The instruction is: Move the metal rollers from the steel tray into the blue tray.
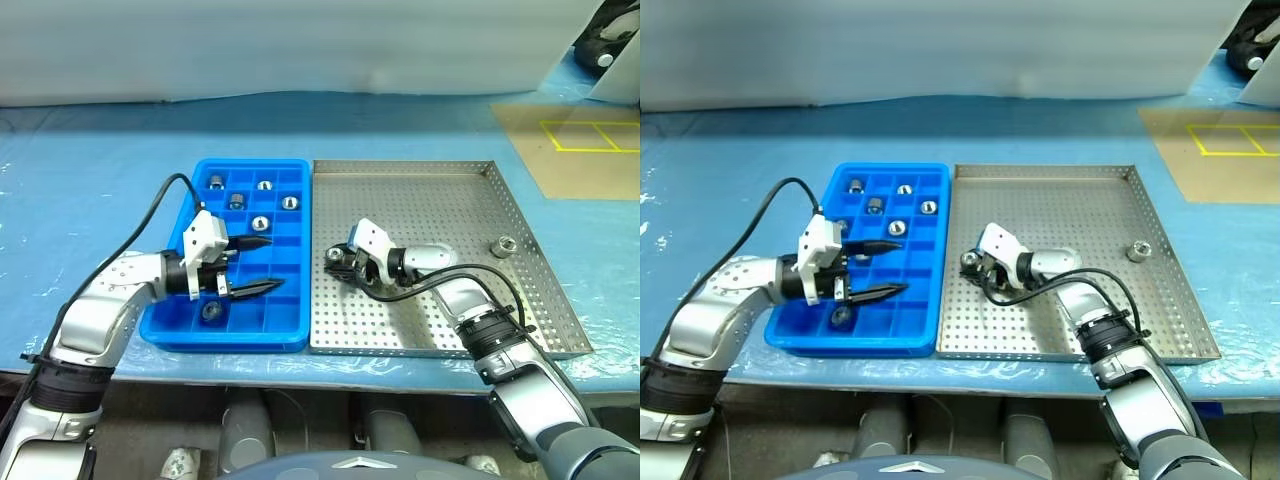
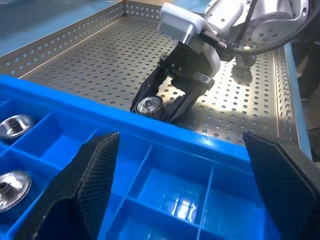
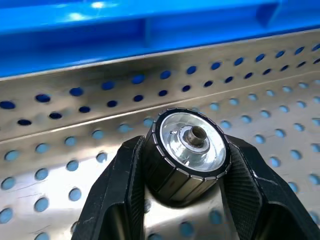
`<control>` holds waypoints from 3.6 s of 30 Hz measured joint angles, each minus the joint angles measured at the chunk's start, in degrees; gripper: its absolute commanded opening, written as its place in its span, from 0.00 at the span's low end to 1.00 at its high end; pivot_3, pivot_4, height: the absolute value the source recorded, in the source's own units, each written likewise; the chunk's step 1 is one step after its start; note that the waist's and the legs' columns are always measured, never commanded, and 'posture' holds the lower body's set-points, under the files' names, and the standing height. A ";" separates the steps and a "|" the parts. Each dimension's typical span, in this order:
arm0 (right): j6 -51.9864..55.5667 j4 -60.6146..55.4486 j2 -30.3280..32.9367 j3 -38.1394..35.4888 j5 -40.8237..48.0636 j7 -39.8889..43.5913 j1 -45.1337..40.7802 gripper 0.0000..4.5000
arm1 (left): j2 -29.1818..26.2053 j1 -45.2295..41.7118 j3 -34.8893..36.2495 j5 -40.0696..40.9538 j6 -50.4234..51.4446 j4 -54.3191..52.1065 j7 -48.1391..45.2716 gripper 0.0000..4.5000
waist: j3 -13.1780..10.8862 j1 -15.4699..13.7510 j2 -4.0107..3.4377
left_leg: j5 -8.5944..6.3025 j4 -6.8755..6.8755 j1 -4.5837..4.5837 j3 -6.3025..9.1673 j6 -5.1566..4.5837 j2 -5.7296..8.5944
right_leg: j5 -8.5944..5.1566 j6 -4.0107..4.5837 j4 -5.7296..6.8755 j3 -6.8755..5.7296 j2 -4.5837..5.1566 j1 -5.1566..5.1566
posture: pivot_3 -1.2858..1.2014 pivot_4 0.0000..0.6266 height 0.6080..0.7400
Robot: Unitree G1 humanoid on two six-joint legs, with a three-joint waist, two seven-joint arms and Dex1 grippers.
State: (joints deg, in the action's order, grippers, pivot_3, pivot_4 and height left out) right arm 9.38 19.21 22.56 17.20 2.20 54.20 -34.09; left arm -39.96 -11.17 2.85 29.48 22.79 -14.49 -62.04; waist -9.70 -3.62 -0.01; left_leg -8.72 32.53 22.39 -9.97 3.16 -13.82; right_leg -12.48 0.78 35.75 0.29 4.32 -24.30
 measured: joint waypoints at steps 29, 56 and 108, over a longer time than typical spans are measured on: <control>-8.00 13.82 -18.31 6.19 -0.93 10.76 -13.00 0.41 | -3.97 22.31 18.28 4.42 2.90 -13.70 7.64 0.93 | 0.00 -2.34 0.12 | 0.05 -0.32 0.54 0.15 0.10 -0.10 | -0.16 0.23 -0.02 -0.24 -0.03 -0.55 | 0.62 0.24 1.00; 0.98 7.15 -10.47 -3.33 2.71 8.73 -14.39 0.68 | -0.94 3.73 5.39 2.97 1.48 -5.13 6.53 0.93 | 0.02 -2.02 0.16 | 0.25 -0.21 0.56 0.17 0.41 -0.07 | -0.13 0.22 0.11 -0.19 -0.08 -0.57 | 0.51 0.24 1.00; 4.68 7.44 11.35 -25.77 2.23 -26.90 7.91 0.68 | 22.43 -20.39 -16.49 -9.39 -14.71 28.08 -12.08 0.93 | 0.05 8.31 0.15 | -0.51 0.50 -0.05 -0.57 -0.85 0.25 | 0.04 -0.06 -0.36 0.89 -0.04 0.16 | 0.35 0.24 1.00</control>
State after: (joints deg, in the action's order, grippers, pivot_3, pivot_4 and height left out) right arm 14.06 26.65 33.91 -8.57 4.43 27.30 -26.18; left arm -17.52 -31.56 -13.65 20.10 8.08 13.59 -74.12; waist -9.65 4.69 0.14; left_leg -9.23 33.03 22.33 -10.54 2.31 -13.57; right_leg -12.45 0.72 35.39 1.17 4.28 -24.14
